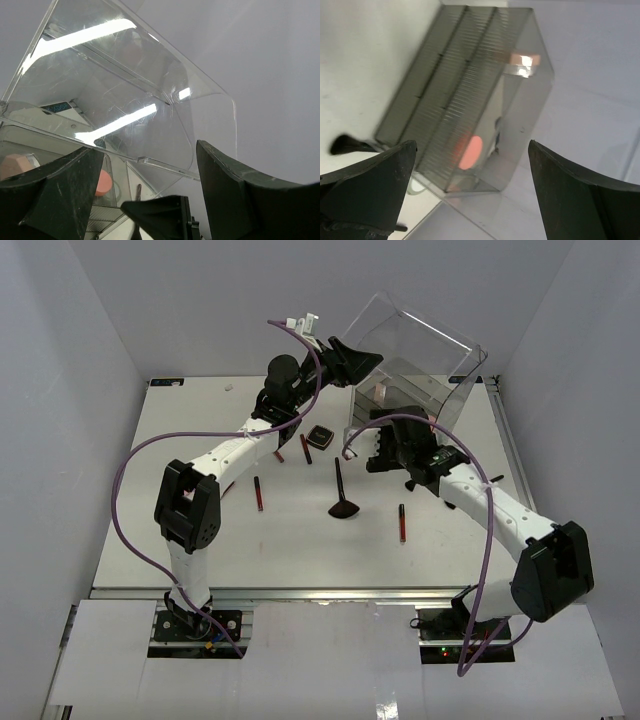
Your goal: Organize the makeup
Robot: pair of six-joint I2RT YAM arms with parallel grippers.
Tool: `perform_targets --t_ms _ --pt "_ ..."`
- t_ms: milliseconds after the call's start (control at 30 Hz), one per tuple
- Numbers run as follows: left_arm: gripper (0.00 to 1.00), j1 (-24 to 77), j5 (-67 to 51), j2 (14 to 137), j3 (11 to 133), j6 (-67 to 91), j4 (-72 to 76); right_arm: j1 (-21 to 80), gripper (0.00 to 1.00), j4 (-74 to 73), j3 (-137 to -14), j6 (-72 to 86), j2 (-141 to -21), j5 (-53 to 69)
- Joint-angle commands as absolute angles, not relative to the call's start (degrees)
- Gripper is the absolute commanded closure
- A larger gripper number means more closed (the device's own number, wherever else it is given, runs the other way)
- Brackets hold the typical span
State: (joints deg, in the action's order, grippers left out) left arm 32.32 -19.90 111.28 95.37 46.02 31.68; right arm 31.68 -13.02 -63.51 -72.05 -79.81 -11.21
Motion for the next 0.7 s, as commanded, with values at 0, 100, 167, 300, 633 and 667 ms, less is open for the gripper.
perform_targets --t_ms 0,100,167,300,633,667 --pt "0.16 32.0 -19.8 109.6 97.3 46.0 33.3 31.7 0.01 -29.8 -62.1 -66.4 -74.1 10.0" --pt "0.16 32.0 -19.8 109.3 96.9 45.9 33.5 29.4 0.01 -38.7 -60.0 -61.9 -71.2 23.5" --pt "0.16 32.0 -19.9 109.2 96.8 45.8 33.6 27.6 0.01 -39.8 -57.7 -58.8 -68.7 27.2" --pt "0.16 32.0 -20.0 108.9 96.6 45.6 33.6 19.6 0.01 -41.7 -51.4 -56.8 -62.0 30.1" --pt "0.16 31.9 -20.3 108.7 95.7 46.2 34.7 -18.5 0.04 -41.7 -53.8 -49.9 -68.0 36.1" --pt "0.16 31.9 -20.3 108.8 95.7 46.4 34.9 -19.6 0.04 -41.0 -55.0 -47.3 -70.5 36.6"
